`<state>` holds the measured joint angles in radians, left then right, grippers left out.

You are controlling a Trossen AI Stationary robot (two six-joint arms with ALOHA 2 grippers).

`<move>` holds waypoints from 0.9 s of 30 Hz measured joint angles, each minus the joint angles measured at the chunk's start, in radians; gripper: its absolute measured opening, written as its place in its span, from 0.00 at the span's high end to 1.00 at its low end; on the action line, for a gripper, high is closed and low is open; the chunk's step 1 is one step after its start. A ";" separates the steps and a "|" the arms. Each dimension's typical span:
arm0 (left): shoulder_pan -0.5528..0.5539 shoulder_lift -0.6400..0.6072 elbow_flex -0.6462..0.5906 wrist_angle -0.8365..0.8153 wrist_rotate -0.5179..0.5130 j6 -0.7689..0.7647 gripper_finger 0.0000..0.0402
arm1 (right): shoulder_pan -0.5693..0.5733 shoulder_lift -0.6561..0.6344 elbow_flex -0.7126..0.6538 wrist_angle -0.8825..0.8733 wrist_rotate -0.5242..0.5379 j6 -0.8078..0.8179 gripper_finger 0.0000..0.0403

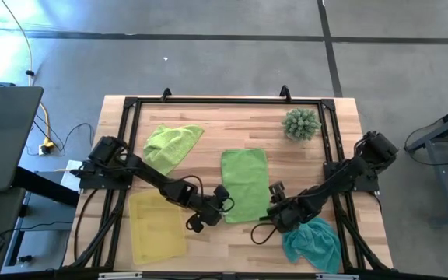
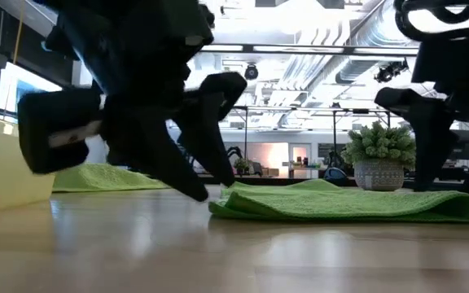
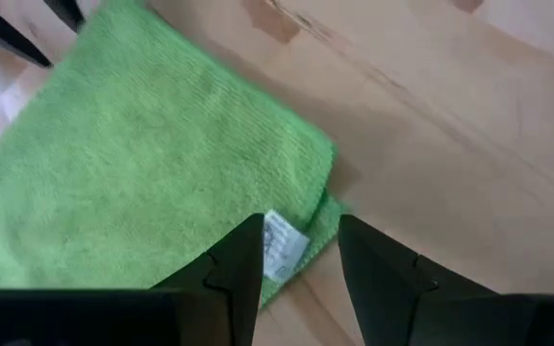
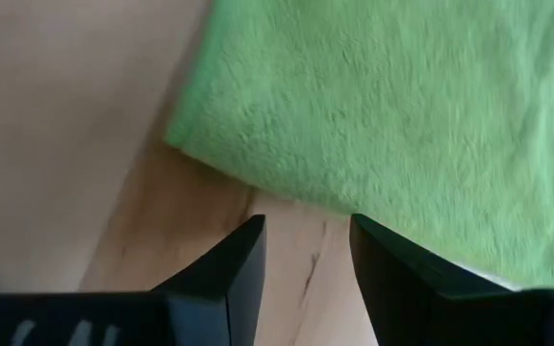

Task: Roll microfiber towels into tight, uniform cylinder then place into a basket
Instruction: Roll the green microfiber towel

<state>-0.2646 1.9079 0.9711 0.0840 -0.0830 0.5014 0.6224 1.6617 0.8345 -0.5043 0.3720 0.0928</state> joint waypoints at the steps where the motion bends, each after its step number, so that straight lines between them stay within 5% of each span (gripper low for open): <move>1: 0.000 0.001 -0.003 -0.012 0.000 0.000 0.69 | 0.000 0.003 0.000 0.019 -0.002 -0.009 0.64; 17: -0.006 0.086 0.002 0.150 0.037 -0.026 0.69 | 0.017 0.007 0.000 0.106 -0.051 -0.015 0.64; 27: -0.012 0.087 0.000 0.140 0.038 -0.114 0.95 | 0.035 0.007 0.000 0.107 -0.051 0.053 0.71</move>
<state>-0.2764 1.9949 0.9714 0.2245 -0.0448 0.3879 0.6579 1.6688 0.8349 -0.3969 0.3214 0.1460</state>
